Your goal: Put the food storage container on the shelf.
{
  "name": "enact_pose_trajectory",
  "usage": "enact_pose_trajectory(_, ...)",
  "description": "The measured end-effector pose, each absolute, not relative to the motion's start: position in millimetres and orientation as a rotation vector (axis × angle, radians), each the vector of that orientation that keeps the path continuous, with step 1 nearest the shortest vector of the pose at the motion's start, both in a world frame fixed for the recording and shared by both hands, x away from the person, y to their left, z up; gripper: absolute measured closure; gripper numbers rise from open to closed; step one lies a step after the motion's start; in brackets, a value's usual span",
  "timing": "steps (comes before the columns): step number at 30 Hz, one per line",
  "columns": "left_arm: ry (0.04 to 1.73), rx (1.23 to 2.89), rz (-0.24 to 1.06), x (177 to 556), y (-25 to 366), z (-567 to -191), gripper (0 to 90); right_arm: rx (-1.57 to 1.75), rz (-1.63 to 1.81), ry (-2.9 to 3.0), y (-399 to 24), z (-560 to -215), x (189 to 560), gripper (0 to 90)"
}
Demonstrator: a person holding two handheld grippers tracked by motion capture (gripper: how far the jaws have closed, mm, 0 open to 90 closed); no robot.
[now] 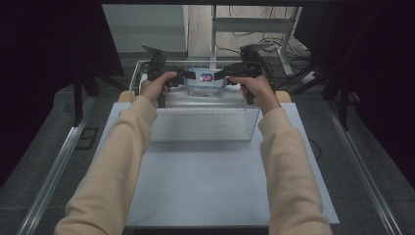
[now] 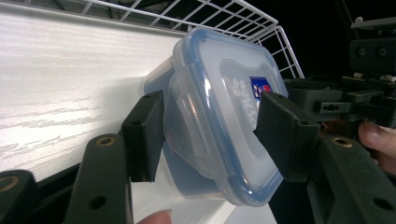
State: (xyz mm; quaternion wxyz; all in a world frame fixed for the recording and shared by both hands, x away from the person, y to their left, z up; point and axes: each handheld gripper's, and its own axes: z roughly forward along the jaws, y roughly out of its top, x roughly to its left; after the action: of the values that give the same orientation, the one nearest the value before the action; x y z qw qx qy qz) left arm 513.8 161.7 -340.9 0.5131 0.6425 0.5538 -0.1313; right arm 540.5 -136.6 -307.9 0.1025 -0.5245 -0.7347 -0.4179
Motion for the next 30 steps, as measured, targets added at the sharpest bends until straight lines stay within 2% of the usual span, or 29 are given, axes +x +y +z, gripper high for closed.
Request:
enact_pose_trajectory(2, 1.332, 1.556, -0.293, 513.0, 160.7, -339.6, 42.5, -1.557, -1.234, -2.176, -135.1, -307.3, 539.3, 38.1)
enact_pose_trajectory(3, 1.334, 1.56, -0.274, 512.5, 160.4, -338.9, 41.0, -1.571, -1.235, -2.196, -133.3, -306.6, 537.9, 33.7)
enact_pose_trajectory(7, 1.291, 1.496, -0.195, 508.0, 163.9, -334.3, 26.5, -1.609, -1.3, -2.21, -130.2, -300.9, 531.9, 20.5)
enact_pose_trajectory(11, 1.251, 1.529, -0.106, 496.7, 165.4, -324.7, 20.5, -1.601, -1.366, -2.246, -126.8, -291.2, 520.4, 15.1)
enact_pose_trajectory(17, 1.177, 1.599, 0.069, 460.4, 168.5, -315.5, 18.0, -1.443, -1.487, -2.451, -127.0, -273.7, 482.7, 14.9)
enact_pose_trajectory(21, 1.1, 1.691, 0.211, 420.3, 171.8, -318.7, 17.6, -1.297, -1.571, -2.58, -139.3, -275.4, 450.5, 16.1)
enact_pose_trajectory(24, 1.068, 1.729, 0.276, 392.9, 176.9, -328.2, 17.1, -1.229, -1.647, -2.623, -158.5, -284.8, 422.4, 16.9)
enact_pose_trajectory(28, 1.015, 1.76, 0.334, 353.1, 183.4, -345.8, 17.6, -1.162, -1.744, -2.657, -195.5, -316.3, 378.6, 18.3)
enact_pose_trajectory(30, 0.989, 1.774, 0.372, 332.5, 184.0, -357.2, 17.6, -1.15, -1.757, -2.669, -202.1, -323.8, 370.6, 18.4)
